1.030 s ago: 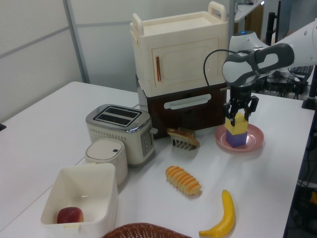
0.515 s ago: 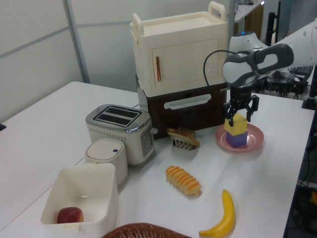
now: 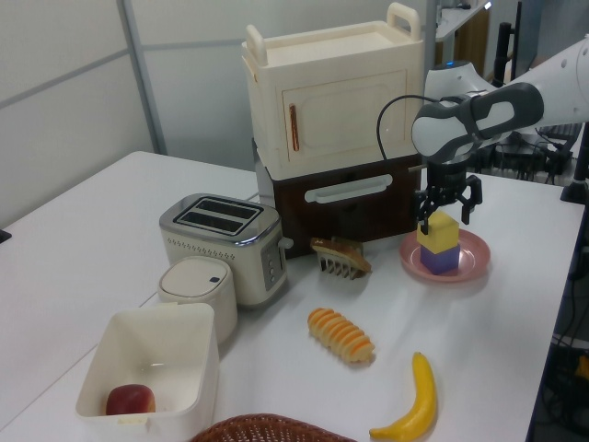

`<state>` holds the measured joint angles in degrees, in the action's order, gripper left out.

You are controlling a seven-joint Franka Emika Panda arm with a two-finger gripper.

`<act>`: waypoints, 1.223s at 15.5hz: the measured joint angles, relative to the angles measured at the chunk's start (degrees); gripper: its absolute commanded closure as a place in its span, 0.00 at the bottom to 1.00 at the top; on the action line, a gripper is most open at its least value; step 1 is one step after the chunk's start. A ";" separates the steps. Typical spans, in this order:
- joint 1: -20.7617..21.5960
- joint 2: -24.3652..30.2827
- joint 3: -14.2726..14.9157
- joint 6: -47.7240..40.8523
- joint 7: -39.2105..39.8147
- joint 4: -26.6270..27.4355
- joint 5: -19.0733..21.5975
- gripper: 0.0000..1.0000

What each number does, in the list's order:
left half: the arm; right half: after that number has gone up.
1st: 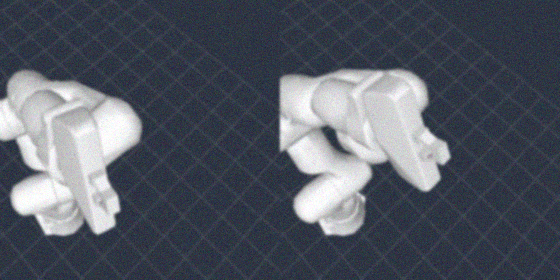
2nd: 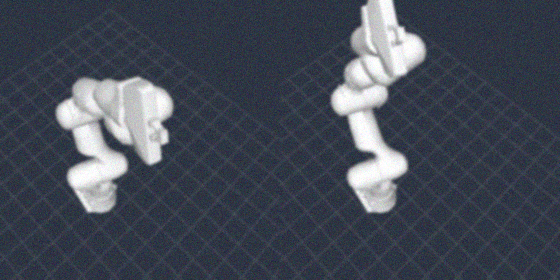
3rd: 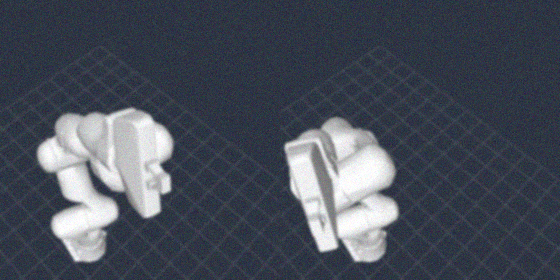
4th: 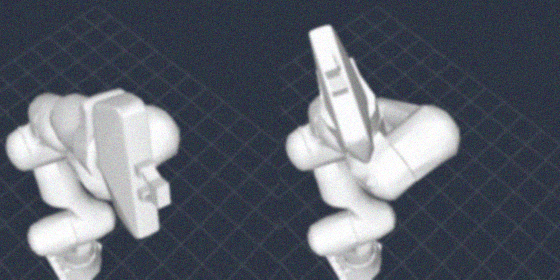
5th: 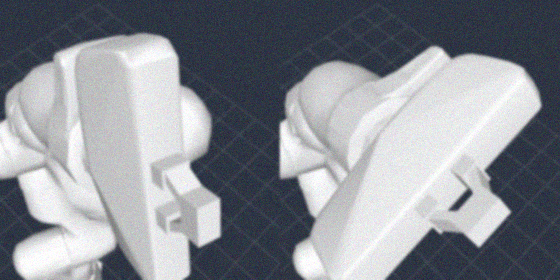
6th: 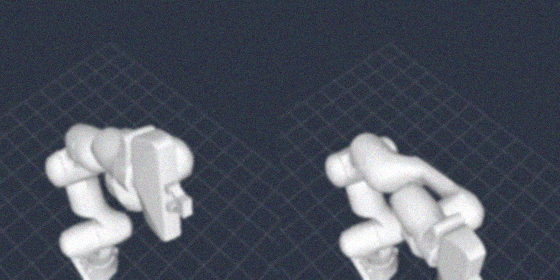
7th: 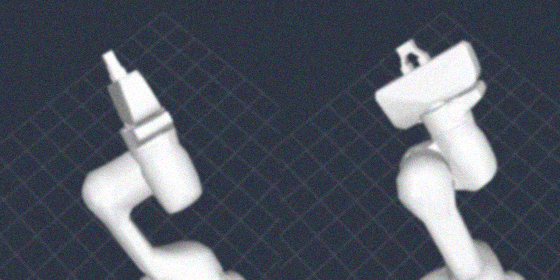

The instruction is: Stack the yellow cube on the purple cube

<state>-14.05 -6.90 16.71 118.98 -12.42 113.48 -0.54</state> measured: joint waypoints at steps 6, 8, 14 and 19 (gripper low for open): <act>0.51 0.55 -3.03 -3.00 -5.24 -6.59 0.04 0.00; 0.87 0.86 -5.29 -7.18 -7.54 -10.97 0.03 0.00; 5.81 1.64 -12.99 -18.68 -8.80 -21.20 -4.30 0.00; 8.36 5.04 -24.92 -23.86 -5.05 -23.70 -5.07 0.00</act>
<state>-5.69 -1.85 -8.22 95.12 -17.48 89.78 -5.61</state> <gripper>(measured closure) 0.000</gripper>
